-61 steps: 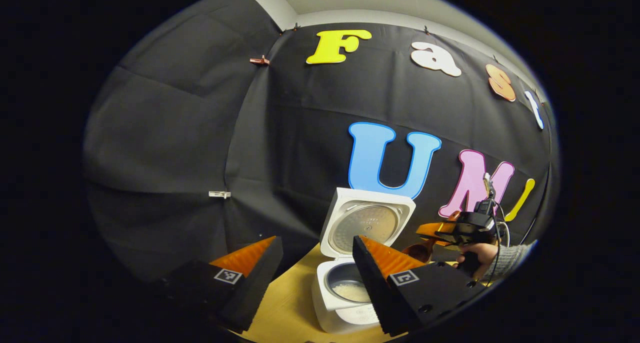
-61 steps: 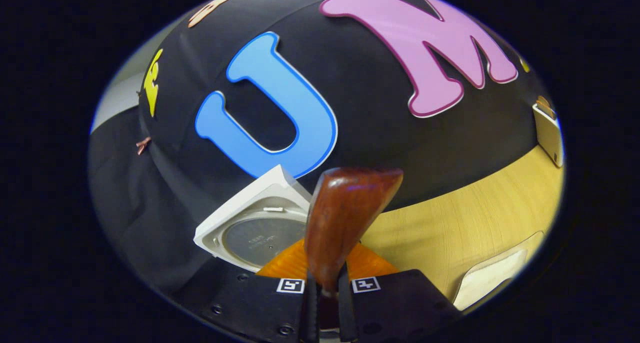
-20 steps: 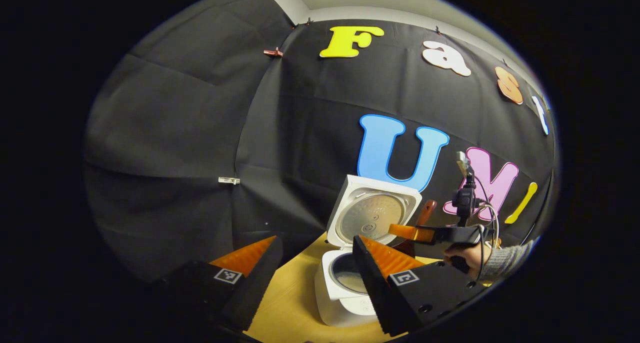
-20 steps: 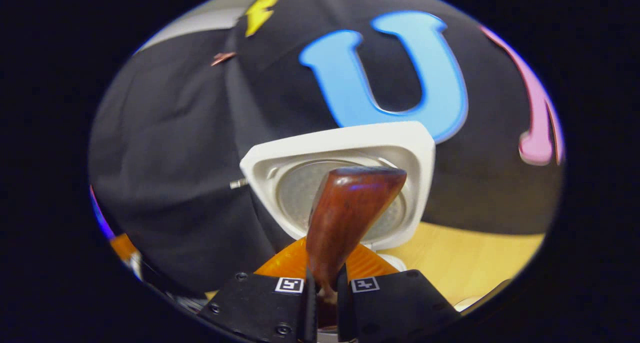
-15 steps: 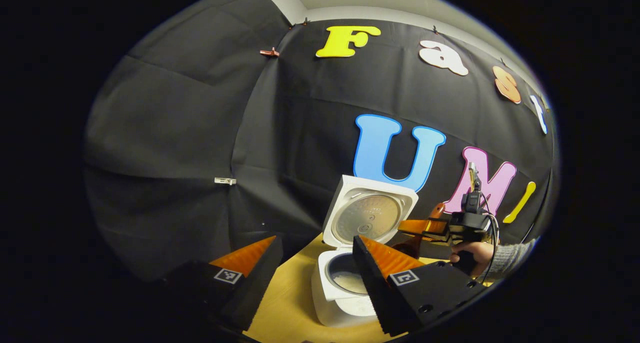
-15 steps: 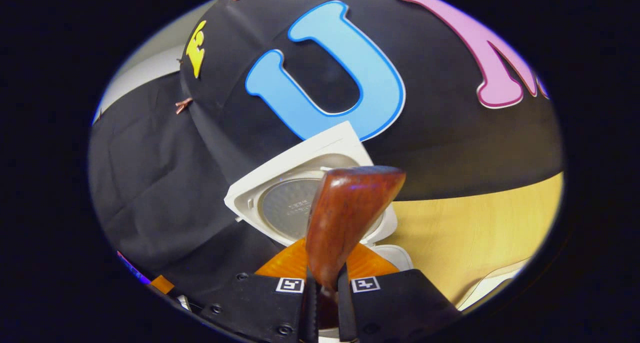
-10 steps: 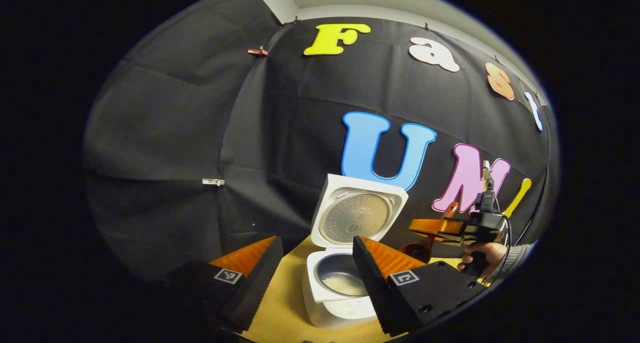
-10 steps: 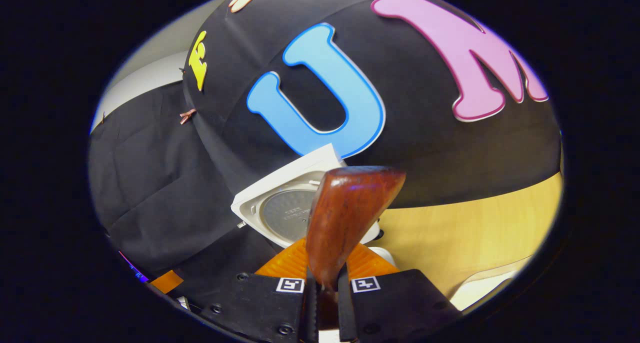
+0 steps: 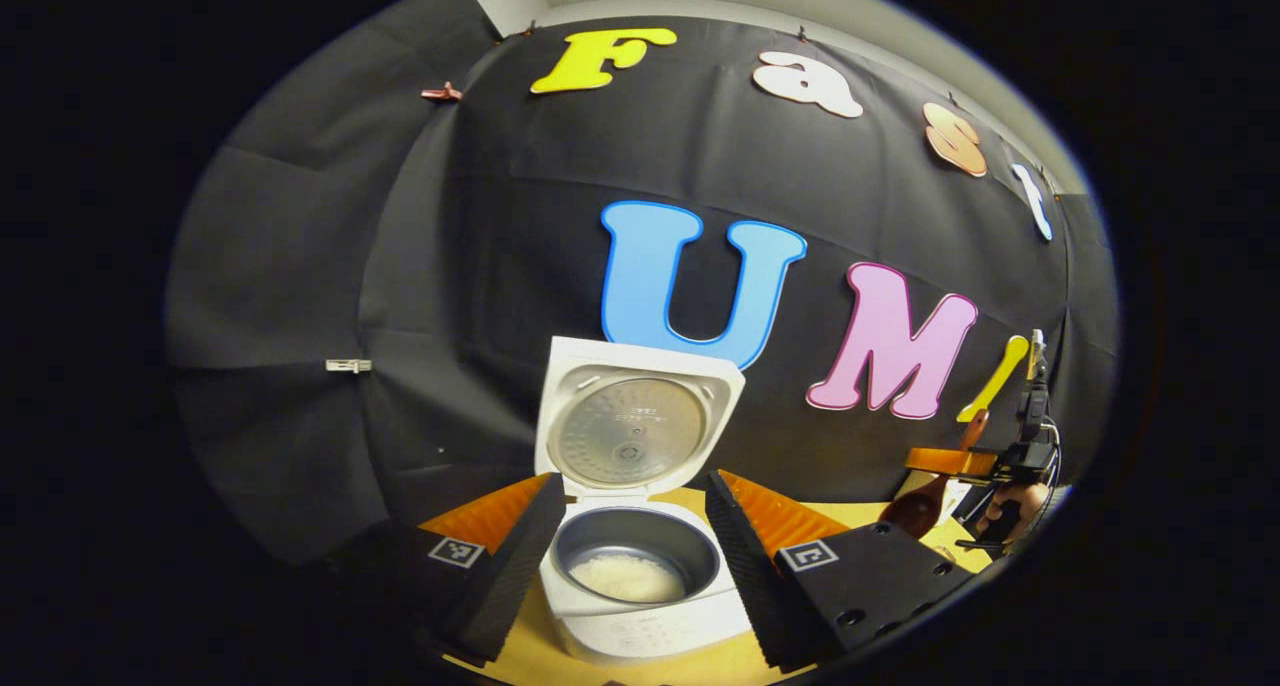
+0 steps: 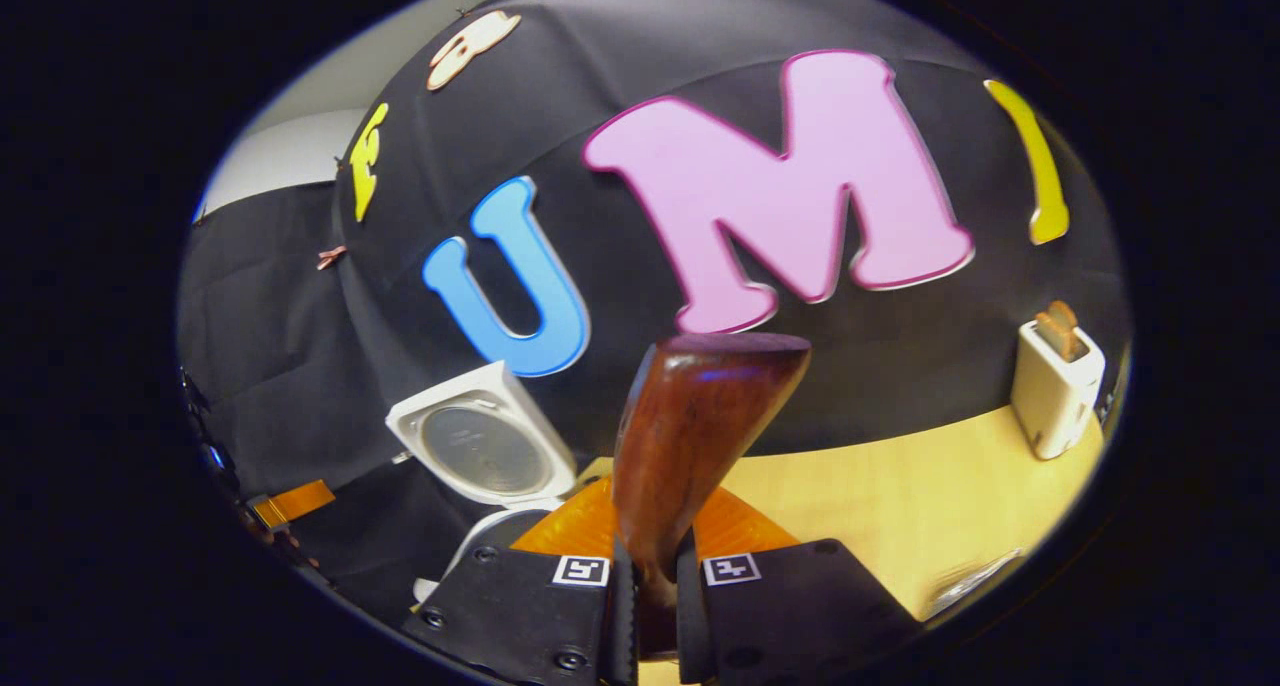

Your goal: Close the left gripper, press the button to open the rice cooker; take a wooden spoon from the chopstick holder with the right hand, scoop a spoonful of rice and pour it into the rice cooker, then put the wooden spoon back into the chopstick holder.

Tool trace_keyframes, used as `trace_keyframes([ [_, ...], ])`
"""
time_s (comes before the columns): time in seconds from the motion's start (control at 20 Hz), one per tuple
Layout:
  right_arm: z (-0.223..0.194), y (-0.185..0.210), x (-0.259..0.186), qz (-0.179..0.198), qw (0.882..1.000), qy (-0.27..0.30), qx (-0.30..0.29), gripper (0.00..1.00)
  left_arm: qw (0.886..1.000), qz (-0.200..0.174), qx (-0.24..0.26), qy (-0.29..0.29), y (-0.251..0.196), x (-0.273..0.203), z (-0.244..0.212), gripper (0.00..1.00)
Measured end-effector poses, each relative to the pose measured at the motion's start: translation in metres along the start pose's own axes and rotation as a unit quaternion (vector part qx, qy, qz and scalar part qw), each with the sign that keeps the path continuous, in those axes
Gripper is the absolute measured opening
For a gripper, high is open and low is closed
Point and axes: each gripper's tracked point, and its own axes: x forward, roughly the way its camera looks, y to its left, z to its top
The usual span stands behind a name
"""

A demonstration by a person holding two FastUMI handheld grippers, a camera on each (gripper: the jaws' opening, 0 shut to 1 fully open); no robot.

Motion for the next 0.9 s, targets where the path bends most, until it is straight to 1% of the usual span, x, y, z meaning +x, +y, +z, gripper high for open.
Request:
trace_keyframes([
  [0.15, 0.013, -0.07, -0.034, -0.06, 0.998, -0.011, -0.026, 0.19, 1.0, -0.015, 0.005, 0.007, -0.02, 0.011, -0.004, 0.91],
  [0.25, 0.017, -0.111, -0.057, -0.094, 0.995, -0.014, -0.031, 0.2, 1.0, -0.022, 0.007, 0.012, -0.034, 0.019, -0.006, 0.91],
  [0.35, 0.015, -0.148, -0.075, -0.121, 0.992, -0.012, -0.032, 0.19, 0.999, -0.028, 0.008, 0.014, -0.049, 0.027, -0.007, 0.91],
  [0.45, 0.006, -0.177, -0.087, -0.141, 0.989, -0.004, -0.032, 0.19, 0.999, -0.032, 0.014, 0.015, -0.064, 0.034, -0.007, 0.91],
  [0.6, -0.007, -0.212, -0.096, -0.158, 0.987, 0.007, -0.025, 0.19, 0.999, -0.038, 0.01, 0.017, -0.088, 0.04, -0.008, 0.91],
  [0.75, -0.032, -0.237, -0.096, -0.161, 0.987, 0.018, -0.005, 0.19, 0.999, -0.039, 0.007, 0.029, -0.109, 0.041, -0.014, 0.91],
  [0.9, -0.06, -0.259, -0.091, -0.159, 0.987, 0.037, 0.009, 0.19, 0.998, -0.035, 0.026, 0.038, -0.122, 0.038, -0.016, 0.92],
])
